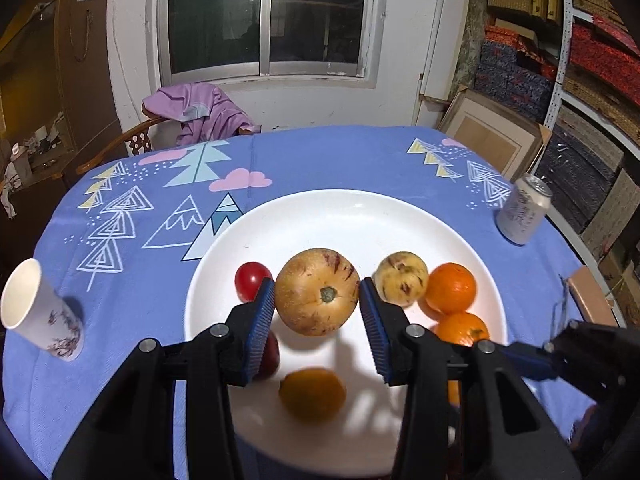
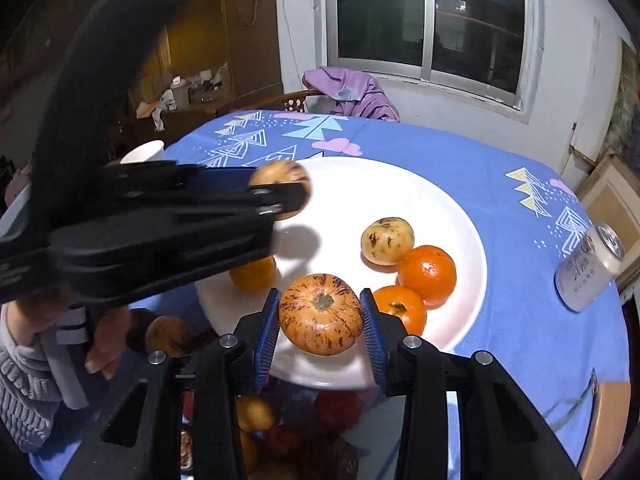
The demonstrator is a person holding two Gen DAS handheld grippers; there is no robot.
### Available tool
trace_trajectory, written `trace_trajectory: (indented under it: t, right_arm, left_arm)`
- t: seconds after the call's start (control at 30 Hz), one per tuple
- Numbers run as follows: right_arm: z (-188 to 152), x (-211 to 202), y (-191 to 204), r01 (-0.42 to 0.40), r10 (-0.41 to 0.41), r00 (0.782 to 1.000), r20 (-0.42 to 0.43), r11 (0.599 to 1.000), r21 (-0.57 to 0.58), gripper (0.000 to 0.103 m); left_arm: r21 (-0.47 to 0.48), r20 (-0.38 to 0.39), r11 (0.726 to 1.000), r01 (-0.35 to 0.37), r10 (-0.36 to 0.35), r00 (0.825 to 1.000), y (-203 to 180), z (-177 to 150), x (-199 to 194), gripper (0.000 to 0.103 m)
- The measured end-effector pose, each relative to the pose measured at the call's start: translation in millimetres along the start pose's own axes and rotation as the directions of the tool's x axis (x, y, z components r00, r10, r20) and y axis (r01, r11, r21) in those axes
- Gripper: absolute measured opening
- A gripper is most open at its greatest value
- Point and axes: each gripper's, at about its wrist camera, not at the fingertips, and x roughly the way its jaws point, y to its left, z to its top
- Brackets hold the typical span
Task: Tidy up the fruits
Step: 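Carry both pear-like fruits onto the white plate and open both tools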
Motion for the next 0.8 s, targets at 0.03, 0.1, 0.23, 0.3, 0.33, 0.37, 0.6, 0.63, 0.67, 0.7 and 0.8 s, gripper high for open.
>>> trace_trajectory:
  t: [0.03,0.1,0.23,0.3,0.33,0.37,0.6,0.63,0.67,0.7,0.8]
  right_arm:
    - [0.9,3.2,0.9,0.006,-0.006,1.000,-0.004,1.000,-0.007,0.040]
    - [-0.7,6.7,3.0,0.014,-0.014,1.000,-0.008,1.000,-0.013,0.041]
    - [-4.0,18.3,3.0,0.030,-0.030,0.999,-0.017,0.999,-0.022,0.041]
    - [-4.9,19.2,4.4,0.029,-0.029,1.000,-0.009,0.999,-0.034,0.041]
    - [-5.1,18.6,5.4,0.034,-0.034,0.999,-0.004,0.999,-0.041,0.043]
    - [-5.2,17.5,6.5,0.038,-0.038,0.999,-0.001,0.998,-0.045,0.043]
    - [-7.2,0.8,6.3,0.023,-0.023,1.000,0.016,0.999,-0.023,0.044]
    - [-8.3,-4.8,6.0,0.019,-0.019,1.000,0.023,1.000,-0.014,0.044]
    - [-8.7,-8.4,4.5,0.013,-0.013,1.000,0.029,1.000,-0.006,0.044]
    - [-9.8,-13.8,3.9,0.006,-0.006,0.999,0.036,1.000,0.003,0.044]
    - [-15.3,-28.1,0.3,-0.011,0.009,0.998,0.056,0.999,0.033,0.045]
  left_arm:
    - [-0.001,-0.005,1.000,0.002,-0.002,1.000,-0.2,0.8,5.3,0.043]
    - [-0.002,-0.014,1.000,0.003,-0.003,1.000,-1.3,2.4,15.1,0.043]
    - [-0.006,-0.031,1.000,0.020,-0.020,0.999,-3.0,0.7,29.6,0.043]
    - [0.000,-0.028,1.000,0.016,-0.016,0.999,-4.6,-1.2,30.5,0.043]
    - [0.000,-0.021,1.000,0.022,-0.022,1.000,-4.9,-0.9,28.6,0.043]
    - [0.000,-0.017,1.000,0.023,-0.023,1.000,-4.9,-0.3,27.0,0.043]
    - [-0.009,0.004,1.000,0.012,-0.012,1.000,0.6,-0.7,5.3,0.050]
    - [-0.017,0.009,1.000,0.007,-0.006,1.000,4.1,-1.9,-1.2,0.050]
    - [-0.023,0.013,1.000,0.002,-0.002,1.000,7.1,-3.0,-7.0,0.050]
    - [-0.030,0.017,1.000,-0.003,0.004,1.000,10.7,-5.1,-13.4,0.050]
    - [-0.039,0.029,0.999,-0.038,0.039,0.999,24.0,-15.9,-36.9,0.050]
